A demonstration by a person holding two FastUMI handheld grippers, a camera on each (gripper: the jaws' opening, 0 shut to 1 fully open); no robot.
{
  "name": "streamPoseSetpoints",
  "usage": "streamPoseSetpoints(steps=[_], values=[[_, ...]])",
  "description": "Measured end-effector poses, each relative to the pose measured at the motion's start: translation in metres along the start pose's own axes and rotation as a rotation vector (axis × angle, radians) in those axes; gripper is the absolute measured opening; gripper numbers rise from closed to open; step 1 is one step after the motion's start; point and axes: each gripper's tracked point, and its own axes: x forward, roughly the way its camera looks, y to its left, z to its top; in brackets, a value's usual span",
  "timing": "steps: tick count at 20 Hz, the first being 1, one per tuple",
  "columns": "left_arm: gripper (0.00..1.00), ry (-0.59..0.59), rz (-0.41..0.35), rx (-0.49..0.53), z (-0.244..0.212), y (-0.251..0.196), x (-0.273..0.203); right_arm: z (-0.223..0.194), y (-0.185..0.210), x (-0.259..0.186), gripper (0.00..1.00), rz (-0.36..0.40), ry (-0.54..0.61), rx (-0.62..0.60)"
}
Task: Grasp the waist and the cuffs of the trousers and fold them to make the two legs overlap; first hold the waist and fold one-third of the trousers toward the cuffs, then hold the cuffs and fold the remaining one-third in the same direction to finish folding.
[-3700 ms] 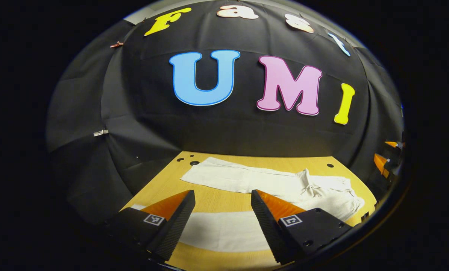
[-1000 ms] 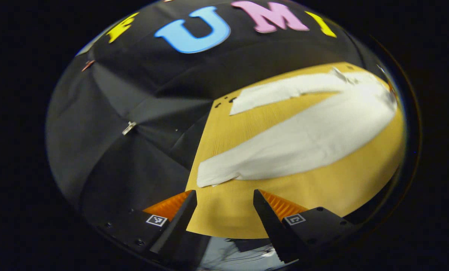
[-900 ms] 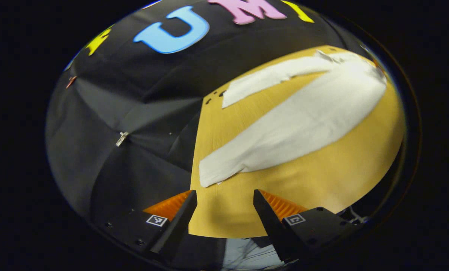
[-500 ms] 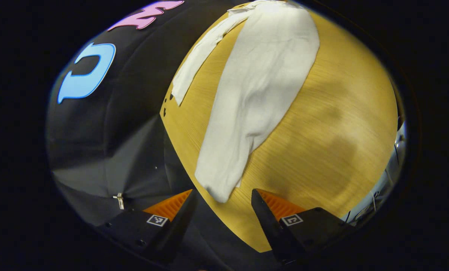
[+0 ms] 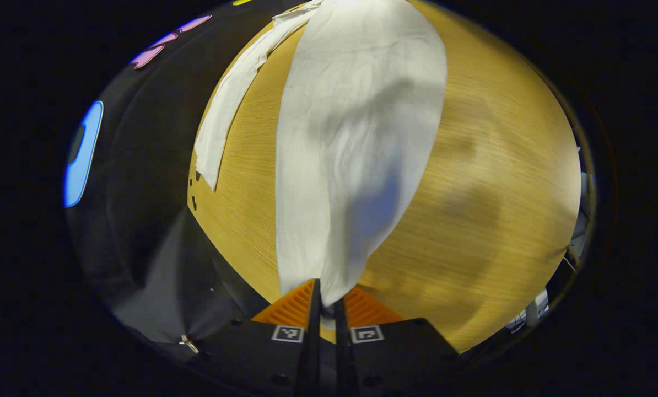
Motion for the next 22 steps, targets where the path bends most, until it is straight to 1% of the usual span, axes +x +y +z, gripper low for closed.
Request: streamPoseSetpoints(steps=[1,2,4,5,6,9,12,15,18,20,22], values=[[0.13,0.001,0.017,0.003,0.000,0.003,-0.002,-0.001,0.000,0.000,0.12,-0.005,0.006,-0.002],[0.11,0.005,0.020,-0.005,0.001,0.002,-0.002,-0.003,-0.001,0.000,0.12,-0.007,0.009,0.000],[0.08,0.002,0.001,-0.053,0.001,-0.001,-0.003,-0.006,-0.003,0.001,0.12,-0.008,0.015,0.030],[0.08,0.000,0.010,-0.075,0.002,0.002,-0.007,-0.007,-0.007,0.000,0.12,-0.013,0.013,0.051],[0.07,-0.003,0.036,-0.086,0.004,0.011,-0.009,-0.008,-0.011,-0.003,0.12,-0.020,0.011,0.068],[0.06,-0.011,0.127,-0.127,0.011,0.051,-0.017,-0.017,-0.035,-0.017,0.12,-0.080,-0.003,0.118],[0.06,-0.060,0.197,-0.198,0.032,0.100,-0.021,-0.024,-0.073,-0.025,0.12,-0.131,-0.018,0.220],[0.06,-0.107,0.278,-0.293,0.050,0.164,-0.023,-0.032,-0.125,-0.027,0.12,-0.177,-0.033,0.329],[0.06,-0.126,0.321,-0.293,0.073,0.218,-0.009,-0.042,-0.178,-0.027,0.12,-0.238,-0.049,0.459],[0.06,-0.142,0.337,-0.292,0.089,0.245,0.004,-0.043,-0.209,-0.019,0.12,-0.250,-0.057,0.540],[0.05,-0.152,0.353,-0.302,0.105,0.270,0.020,-0.048,-0.234,0.000,0.12,-0.254,-0.061,0.609]])
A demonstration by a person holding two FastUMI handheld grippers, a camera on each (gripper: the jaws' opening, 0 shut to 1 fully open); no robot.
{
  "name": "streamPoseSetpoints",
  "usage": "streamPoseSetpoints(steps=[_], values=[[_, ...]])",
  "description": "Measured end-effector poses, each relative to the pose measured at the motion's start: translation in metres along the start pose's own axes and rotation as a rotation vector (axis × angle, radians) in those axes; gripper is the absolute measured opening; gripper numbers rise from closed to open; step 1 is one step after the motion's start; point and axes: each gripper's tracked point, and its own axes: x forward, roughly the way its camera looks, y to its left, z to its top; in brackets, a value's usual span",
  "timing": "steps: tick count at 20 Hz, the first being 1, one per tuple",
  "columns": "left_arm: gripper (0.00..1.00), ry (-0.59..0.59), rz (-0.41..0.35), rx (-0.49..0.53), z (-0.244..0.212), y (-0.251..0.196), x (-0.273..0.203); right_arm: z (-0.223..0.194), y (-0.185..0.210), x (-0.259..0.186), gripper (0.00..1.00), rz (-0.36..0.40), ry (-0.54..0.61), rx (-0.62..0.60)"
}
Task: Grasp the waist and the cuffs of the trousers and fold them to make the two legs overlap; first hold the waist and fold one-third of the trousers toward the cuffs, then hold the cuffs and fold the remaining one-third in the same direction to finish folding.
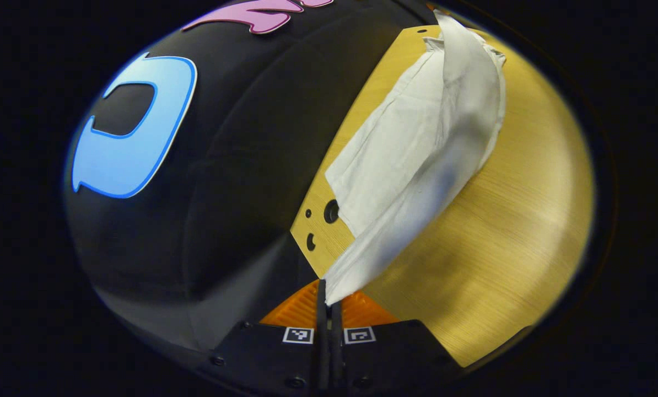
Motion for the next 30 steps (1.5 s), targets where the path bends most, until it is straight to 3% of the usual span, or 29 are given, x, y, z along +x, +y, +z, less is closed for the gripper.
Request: streamPoseSetpoints(steps=[2,3,4,6,9,10,11,12,13,14,15,17,20,24,27,30], values=[[0.06,-0.027,0.019,-0.009,0.018,0.006,0.025,0.005,-0.009,0.022,0.12,0.008,0.002,0.089],[0.05,-0.034,0.026,0.005,0.023,0.007,0.037,0.008,-0.011,0.036,0.07,0.014,0.004,0.131],[0.06,-0.039,0.026,0.024,0.028,0.005,0.049,0.010,-0.009,0.047,0.12,0.021,0.012,0.166],[0.05,-0.034,0.023,0.052,0.034,-0.001,0.071,0.009,-0.007,0.072,0.12,0.026,0.040,0.229],[0.08,-0.013,0.032,-0.022,0.032,-0.005,0.090,0.000,-0.002,0.095,0.14,0.029,0.102,0.339],[0.25,-0.014,0.029,-0.041,0.033,-0.008,0.093,-0.001,0.001,0.094,0.16,0.040,0.121,0.386],[0.30,-0.014,0.034,-0.056,0.029,-0.008,0.093,0.002,0.001,0.095,0.34,0.045,0.126,0.436],[0.53,-0.016,0.037,-0.084,0.028,-0.010,0.089,0.004,-0.003,0.091,0.47,0.038,0.118,0.484],[0.76,-0.022,0.046,-0.119,0.023,-0.009,0.089,0.001,-0.006,0.089,0.70,0.019,0.112,0.539],[0.99,-0.022,0.055,-0.156,0.020,-0.008,0.083,-0.003,-0.012,0.083,0.83,0.001,0.102,0.597],[0.96,-0.018,0.071,-0.192,0.011,-0.005,0.075,-0.008,-0.019,0.076,0.98,-0.022,0.095,0.662],[0.94,-0.017,0.106,-0.285,-0.002,0.000,0.059,-0.015,-0.031,0.058,0.98,-0.043,0.078,0.799],[0.96,-0.027,0.151,-0.462,-0.018,0.002,0.029,-0.043,-0.049,0.031,0.98,-0.133,0.046,0.971],[0.96,-0.017,0.182,-0.751,-0.042,-0.015,-0.012,-0.064,-0.051,-0.010,0.98,-0.207,-0.032,1.303],[0.96,-0.038,0.177,-0.953,-0.043,-0.033,-0.036,-0.072,-0.035,-0.008,1.00,-0.248,-0.082,1.502],[0.96,-0.087,0.151,-1.086,-0.028,-0.044,-0.062,-0.074,0.005,0.012,0.99,-0.248,-0.077,1.641]])
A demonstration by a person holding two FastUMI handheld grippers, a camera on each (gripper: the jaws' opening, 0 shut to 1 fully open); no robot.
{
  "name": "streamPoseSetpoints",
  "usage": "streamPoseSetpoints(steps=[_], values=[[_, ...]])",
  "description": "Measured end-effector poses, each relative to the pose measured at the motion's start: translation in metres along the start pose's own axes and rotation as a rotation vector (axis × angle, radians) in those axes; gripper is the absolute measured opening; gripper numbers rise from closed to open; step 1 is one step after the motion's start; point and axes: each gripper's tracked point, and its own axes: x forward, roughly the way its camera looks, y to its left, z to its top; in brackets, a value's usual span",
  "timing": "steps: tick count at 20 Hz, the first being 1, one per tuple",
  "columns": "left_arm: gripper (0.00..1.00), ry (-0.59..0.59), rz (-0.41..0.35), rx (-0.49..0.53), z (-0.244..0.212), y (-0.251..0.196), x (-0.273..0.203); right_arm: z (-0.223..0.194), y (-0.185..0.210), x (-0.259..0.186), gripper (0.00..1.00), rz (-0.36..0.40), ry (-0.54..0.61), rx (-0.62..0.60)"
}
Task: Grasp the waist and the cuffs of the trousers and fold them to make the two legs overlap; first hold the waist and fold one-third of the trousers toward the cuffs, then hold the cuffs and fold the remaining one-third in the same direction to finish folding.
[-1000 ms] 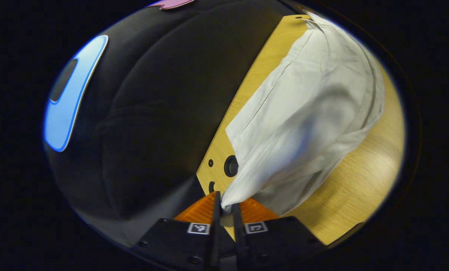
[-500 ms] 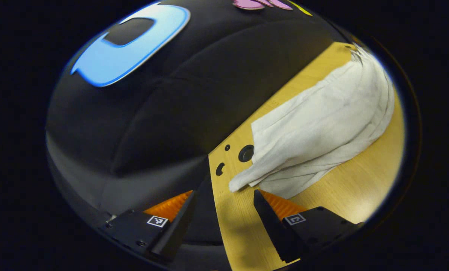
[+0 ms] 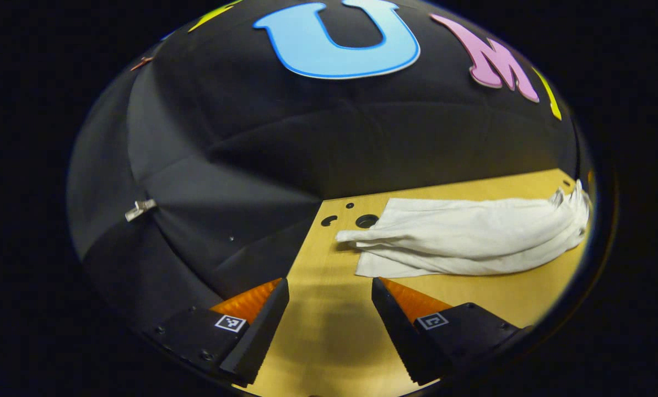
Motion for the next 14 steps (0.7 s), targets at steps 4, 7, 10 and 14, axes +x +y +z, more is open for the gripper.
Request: streamPoseSetpoints(steps=[4,7,10,14], values=[[0.97,-0.020,-0.056,-0.105,0.008,-0.023,-0.031,-0.028,0.000,0.018,0.99,-0.002,-0.007,0.071],[0.97,0.011,-0.064,-0.148,0.002,-0.039,-0.046,-0.034,0.003,0.028,0.99,-0.002,-0.046,0.054],[0.98,-0.002,-0.125,-0.204,0.008,-0.073,-0.057,-0.054,0.005,0.038,0.99,-0.012,-0.002,0.036],[0.98,-0.021,-0.183,-0.257,0.015,-0.107,-0.065,-0.052,0.005,0.044,0.99,-0.049,-0.047,0.012]])
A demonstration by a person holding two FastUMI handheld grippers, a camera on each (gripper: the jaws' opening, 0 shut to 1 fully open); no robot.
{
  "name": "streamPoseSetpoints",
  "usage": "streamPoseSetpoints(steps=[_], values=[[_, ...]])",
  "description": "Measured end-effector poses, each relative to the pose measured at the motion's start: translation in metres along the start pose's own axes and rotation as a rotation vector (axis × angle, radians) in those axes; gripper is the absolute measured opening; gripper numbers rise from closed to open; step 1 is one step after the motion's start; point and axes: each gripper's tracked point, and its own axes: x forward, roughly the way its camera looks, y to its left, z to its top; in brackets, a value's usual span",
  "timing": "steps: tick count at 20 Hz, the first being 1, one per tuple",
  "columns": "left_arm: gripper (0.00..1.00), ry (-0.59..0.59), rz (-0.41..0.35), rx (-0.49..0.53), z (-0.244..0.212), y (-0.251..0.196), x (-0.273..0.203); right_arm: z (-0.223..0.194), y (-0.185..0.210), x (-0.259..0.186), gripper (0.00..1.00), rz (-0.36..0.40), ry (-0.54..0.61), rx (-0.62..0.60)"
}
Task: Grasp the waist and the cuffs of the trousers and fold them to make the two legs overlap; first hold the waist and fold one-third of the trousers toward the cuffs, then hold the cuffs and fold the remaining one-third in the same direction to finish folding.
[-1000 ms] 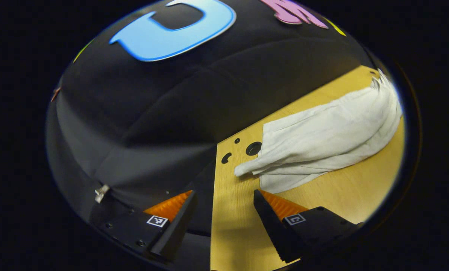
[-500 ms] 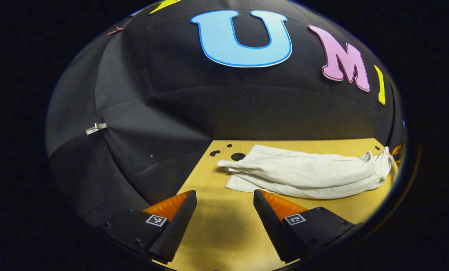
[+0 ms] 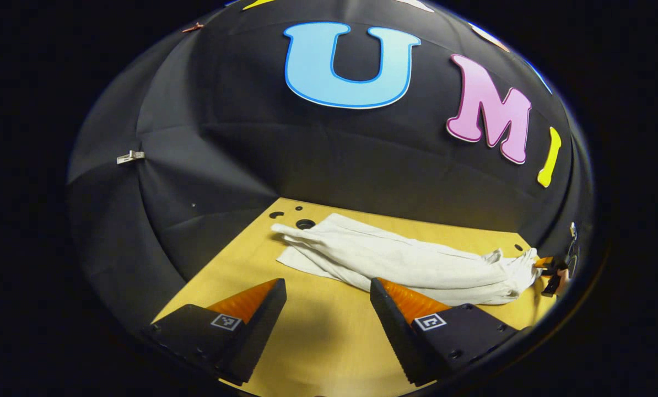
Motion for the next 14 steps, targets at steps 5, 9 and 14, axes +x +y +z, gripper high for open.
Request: streamPoseSetpoints(steps=[5,9,14], values=[[0.98,0.051,-0.050,-0.069,-0.022,-0.026,0.003,-0.008,0.009,0.000,0.52,-0.045,-0.010,-0.010],[0.96,0.067,-0.060,-0.069,-0.029,-0.036,-0.001,-0.014,0.017,0.002,0.23,-0.026,-0.022,0.008],[0.96,0.055,-0.047,0.009,-0.025,-0.038,-0.004,0.000,0.021,-0.008,0.18,0.039,-0.024,0.065]])
